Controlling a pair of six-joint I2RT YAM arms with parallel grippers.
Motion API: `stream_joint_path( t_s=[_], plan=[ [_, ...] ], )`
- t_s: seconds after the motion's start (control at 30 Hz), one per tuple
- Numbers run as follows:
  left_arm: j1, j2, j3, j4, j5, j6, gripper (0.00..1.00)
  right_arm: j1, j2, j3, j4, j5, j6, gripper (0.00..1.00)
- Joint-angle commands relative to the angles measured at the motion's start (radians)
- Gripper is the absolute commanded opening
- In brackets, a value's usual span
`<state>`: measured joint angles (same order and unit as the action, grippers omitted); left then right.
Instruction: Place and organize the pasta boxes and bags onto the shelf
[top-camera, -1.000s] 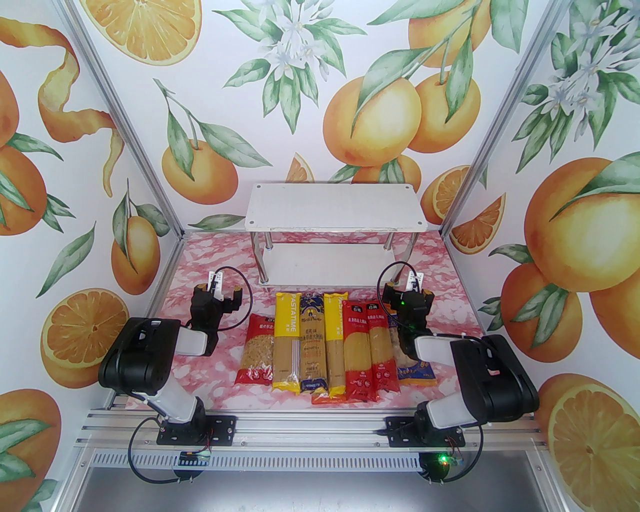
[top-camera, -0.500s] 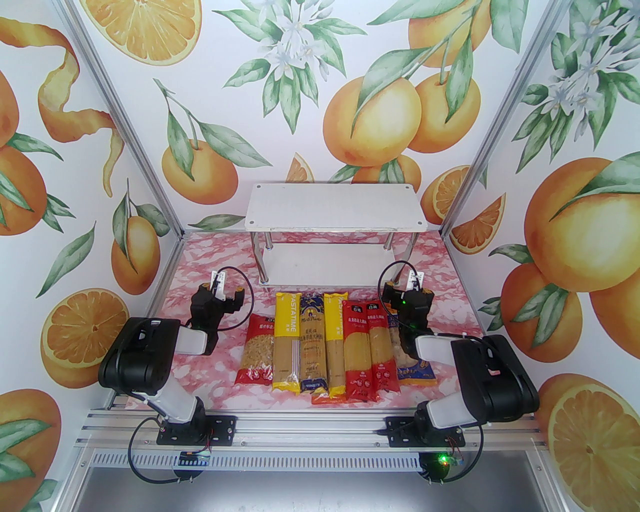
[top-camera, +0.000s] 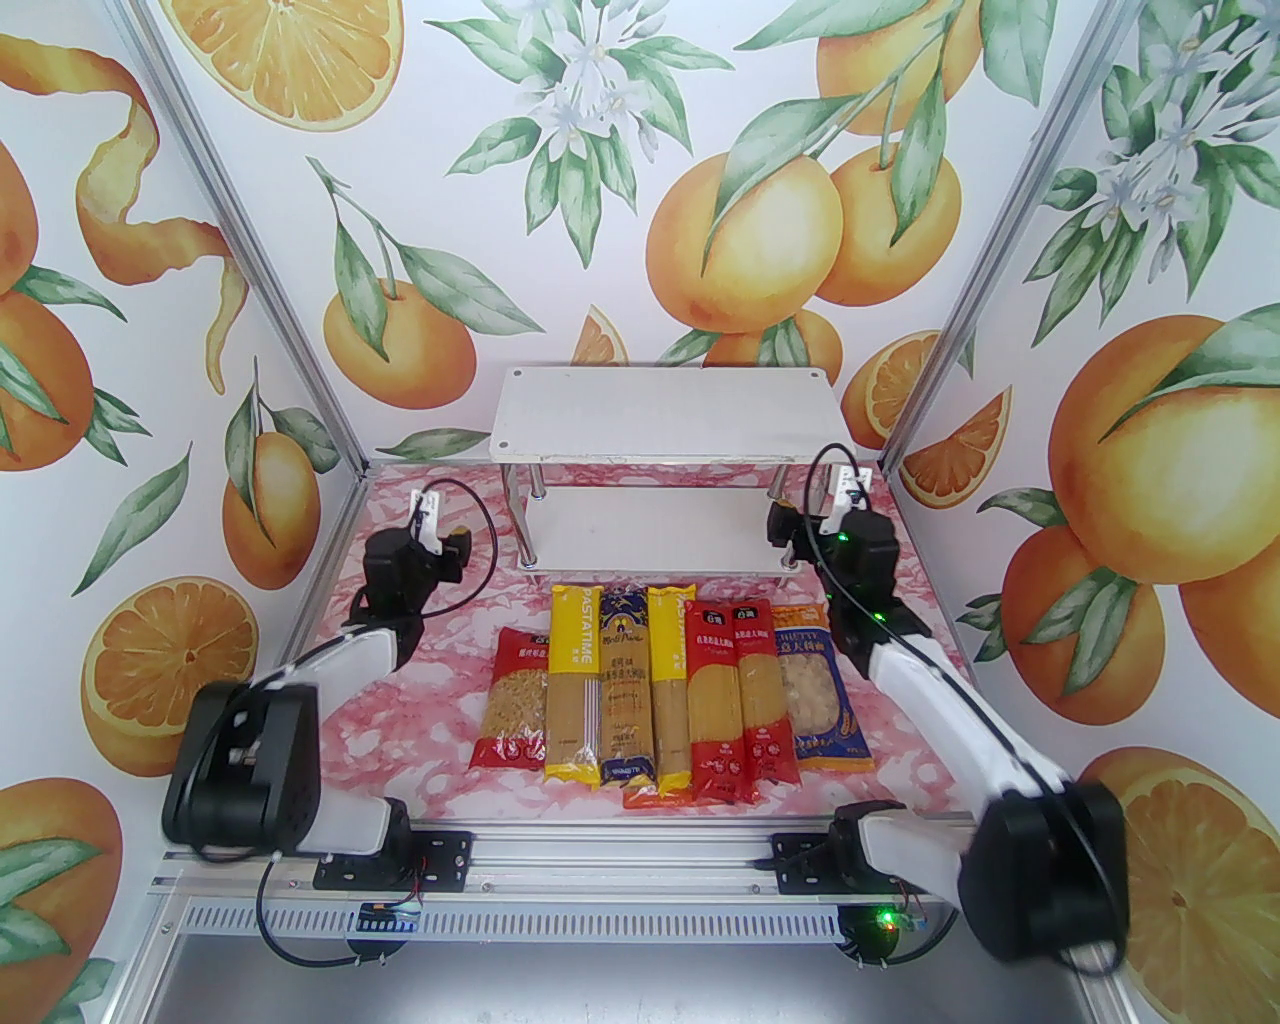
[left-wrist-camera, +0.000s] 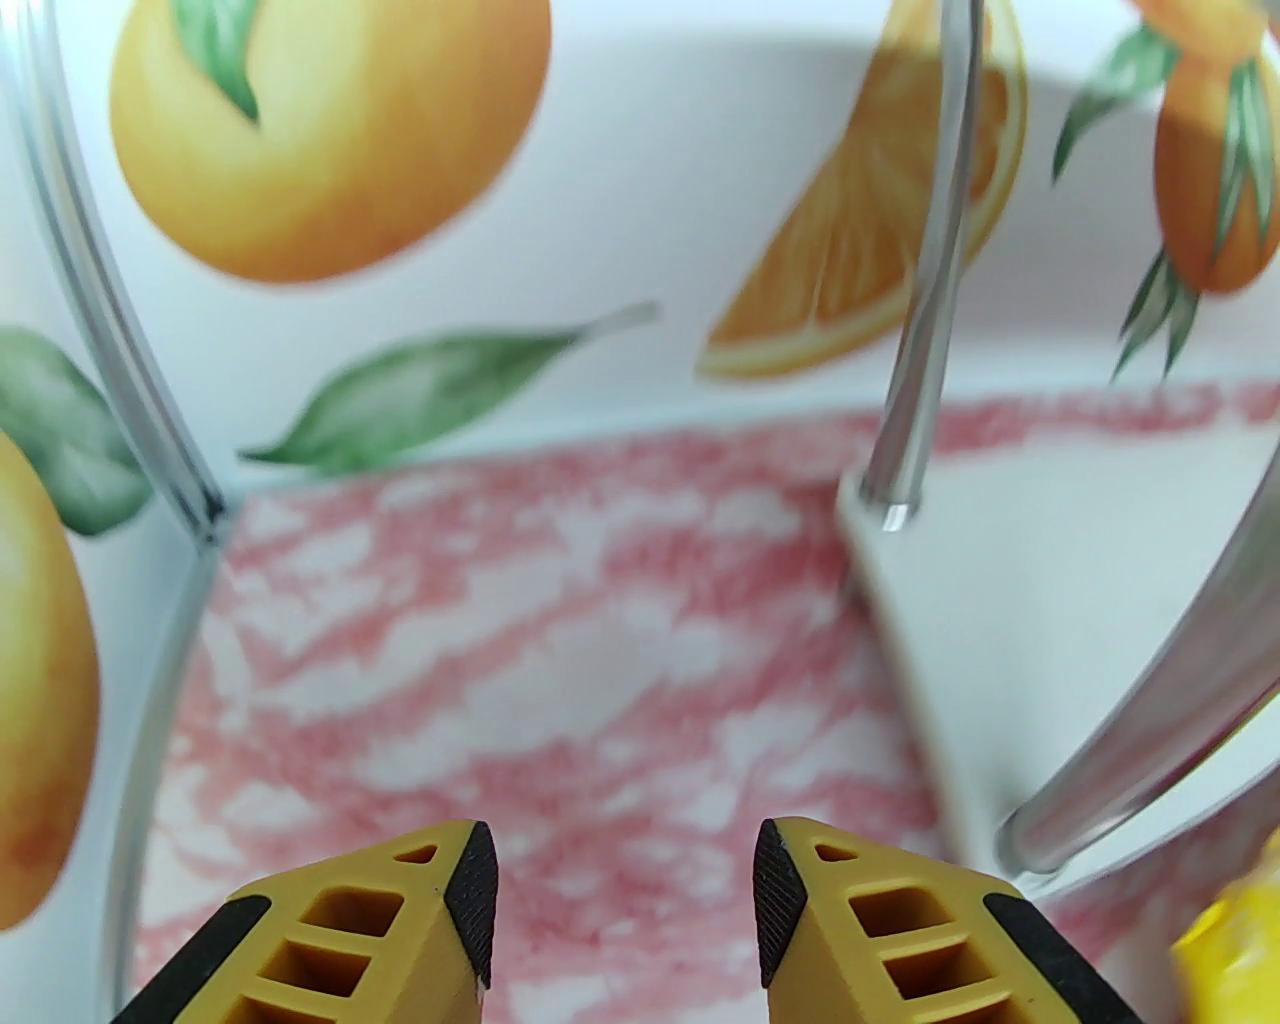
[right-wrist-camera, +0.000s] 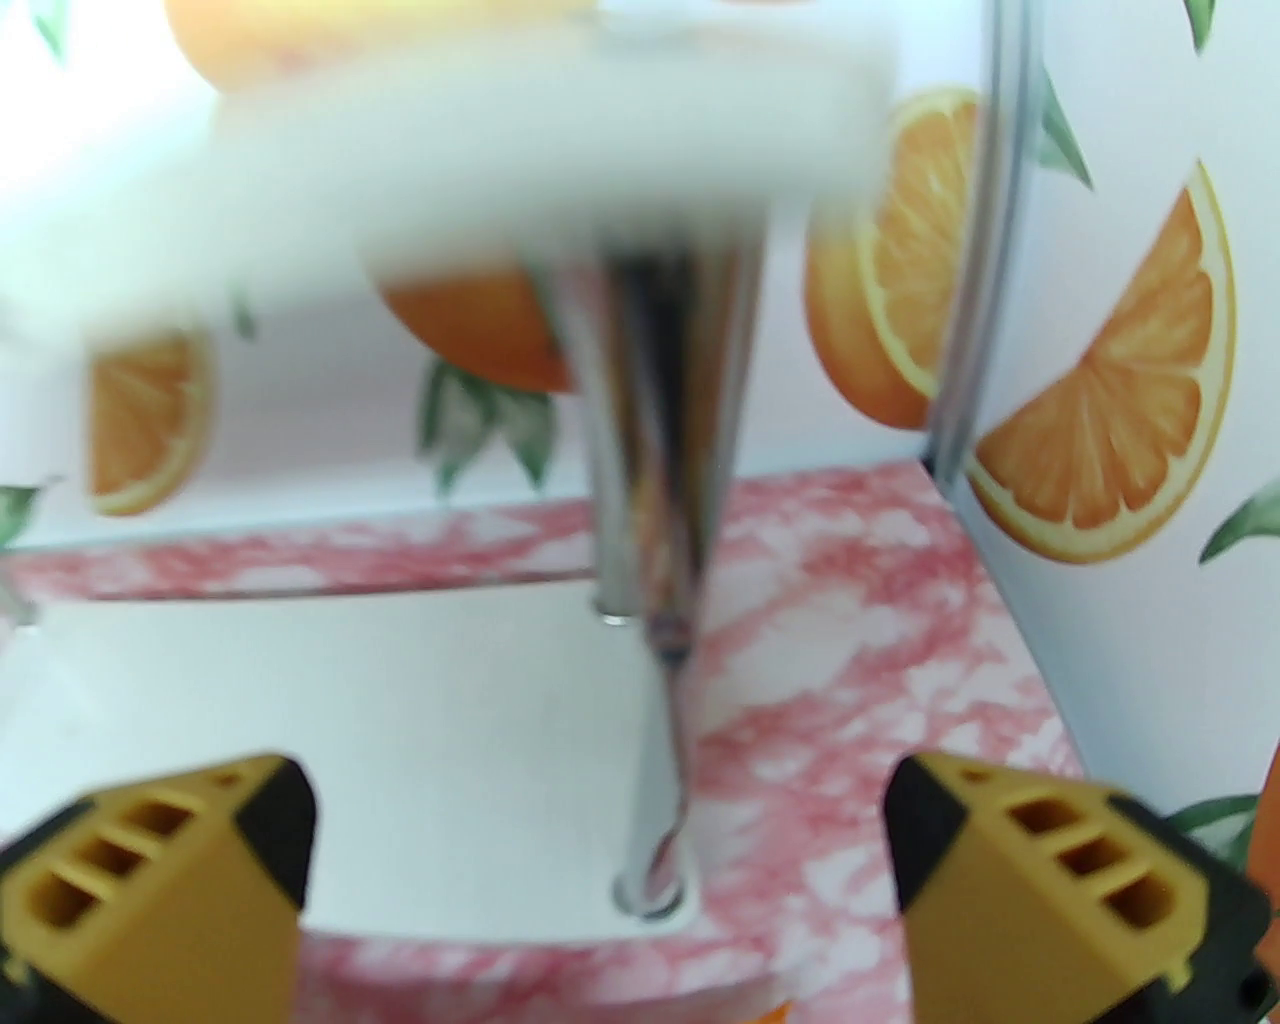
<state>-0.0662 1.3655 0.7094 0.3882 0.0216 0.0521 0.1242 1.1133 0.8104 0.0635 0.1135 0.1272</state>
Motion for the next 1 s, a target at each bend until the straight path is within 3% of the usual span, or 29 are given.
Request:
stream_joint_path(
  t_s=[0.0, 0.17, 0.37, 0.57, 0.97],
  plan=[
    [-0.081, -0.097, 0.038, -0.269, -0.037, -0.091, 0.48, 0.058, -0.083, 0.005, -0.280, -0.100, 0.049, 1.00],
    [-0.239, -0.267, 0.046, -0.497, -0.192, -0.176, 0.49, 0.206, -0.182, 0.026, -0.543, -0.079, 0.122, 1.00],
    [-0.332, -0.415, 0.022, -0.674, -0.232, -0.308, 0.53, 0.397, -0.208, 0.017, -0.735, -0.007, 0.275, 1.00],
    [-0.391, -0.453, 0.015, -0.797, -0.257, -0.369, 0.56, 0.635, -0.181, -0.027, -0.825, 0.077, 0.432, 1.00],
    [-0.426, -0.443, 0.018, -0.826, -0.243, -0.390, 0.58, 0.718, -0.208, -0.170, -0.862, -0.026, 0.649, 1.00]
  ],
)
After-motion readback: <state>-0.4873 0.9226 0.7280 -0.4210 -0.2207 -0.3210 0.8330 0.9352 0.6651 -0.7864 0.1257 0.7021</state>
